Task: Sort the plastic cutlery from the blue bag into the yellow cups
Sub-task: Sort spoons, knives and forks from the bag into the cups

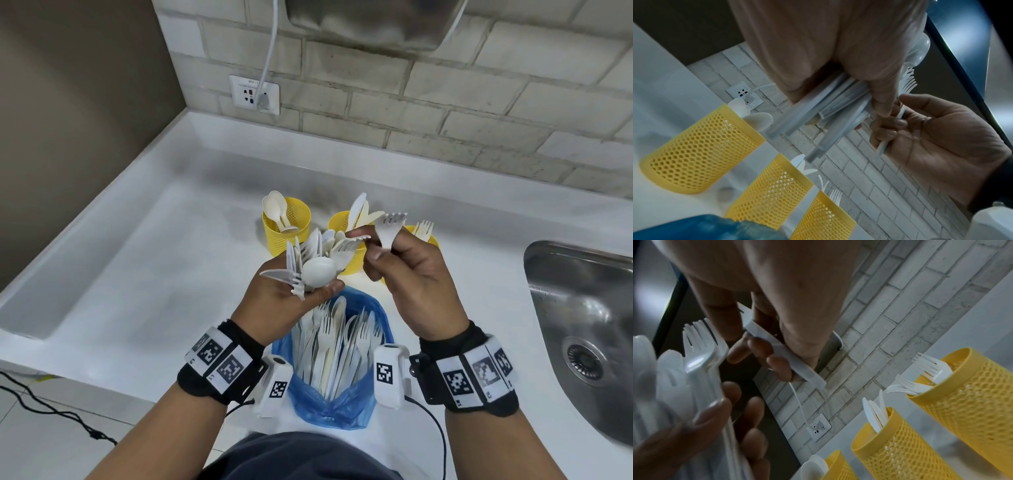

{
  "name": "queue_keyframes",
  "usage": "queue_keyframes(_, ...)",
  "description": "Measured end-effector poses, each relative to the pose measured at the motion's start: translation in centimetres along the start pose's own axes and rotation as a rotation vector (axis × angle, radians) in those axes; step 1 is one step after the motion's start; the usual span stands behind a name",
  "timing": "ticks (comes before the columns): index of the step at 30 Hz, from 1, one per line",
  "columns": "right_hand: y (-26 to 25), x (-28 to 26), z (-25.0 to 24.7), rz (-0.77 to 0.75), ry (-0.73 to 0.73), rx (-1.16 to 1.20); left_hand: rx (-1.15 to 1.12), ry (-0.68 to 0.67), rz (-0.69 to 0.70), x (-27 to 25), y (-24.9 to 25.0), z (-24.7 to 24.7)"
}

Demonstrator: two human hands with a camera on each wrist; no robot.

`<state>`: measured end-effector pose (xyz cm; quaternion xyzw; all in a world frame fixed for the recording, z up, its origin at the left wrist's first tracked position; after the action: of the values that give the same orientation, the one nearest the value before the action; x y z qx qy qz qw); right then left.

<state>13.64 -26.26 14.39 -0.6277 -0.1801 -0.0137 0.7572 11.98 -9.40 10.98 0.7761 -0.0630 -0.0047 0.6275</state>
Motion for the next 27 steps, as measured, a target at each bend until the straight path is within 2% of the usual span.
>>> queue_keyframes(3, -0.5, 0.1, 0.8, -0.056, -0.058, -0.079, 0.009, -0.023, 0.021, 0.0, 0.1, 0.2)
queue_keyframes(12, -0.2, 0.2, 0.4, -0.069, 0.051, -0.031, 0.02, -0.026, 0.074, 0.2, 0.4, 0.2)
queue_keyframes(17, -1.1, 0.2, -0.1, -0.145, 0.146, -0.218, -0.016, -0.024, 0.061, 0.2, 0.3, 0.2)
queue_keyframes(18, -1.2, 0.2, -0.5, -0.139, 0.191, -0.201, -0.024, -0.019, 0.05, 0.2, 0.1, 0.1)
queue_keyframes(21, -0.6, 0.4, -1.5, -0.059, 0.287, 0.06, -0.017, 0.01, 0.01, 0.4, -0.4, -0.2)
queue_keyframes(25, 1.5, 0.5, -1.0, 0.113, 0.249, 0.282, -0.025, 0.009, 0.002, 0.6, -0.7, 0.1)
queue_keyframes(27, 2.4, 0.3, -0.3, 0.174, 0.217, 0.31, -0.022, -0.019, 0.007, 0.6, -0.7, 0.5)
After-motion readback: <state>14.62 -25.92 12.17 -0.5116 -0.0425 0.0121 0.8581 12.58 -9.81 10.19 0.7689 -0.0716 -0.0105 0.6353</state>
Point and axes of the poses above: each hand's wrist, its own x-axis towards the middle knuckle, its own z-axis out of the palm, y = z × x, the point moved 7 cm from there along x, towards the middle knuckle, and after that the axes turned 7 degrees about x, right-handed, at the moved point
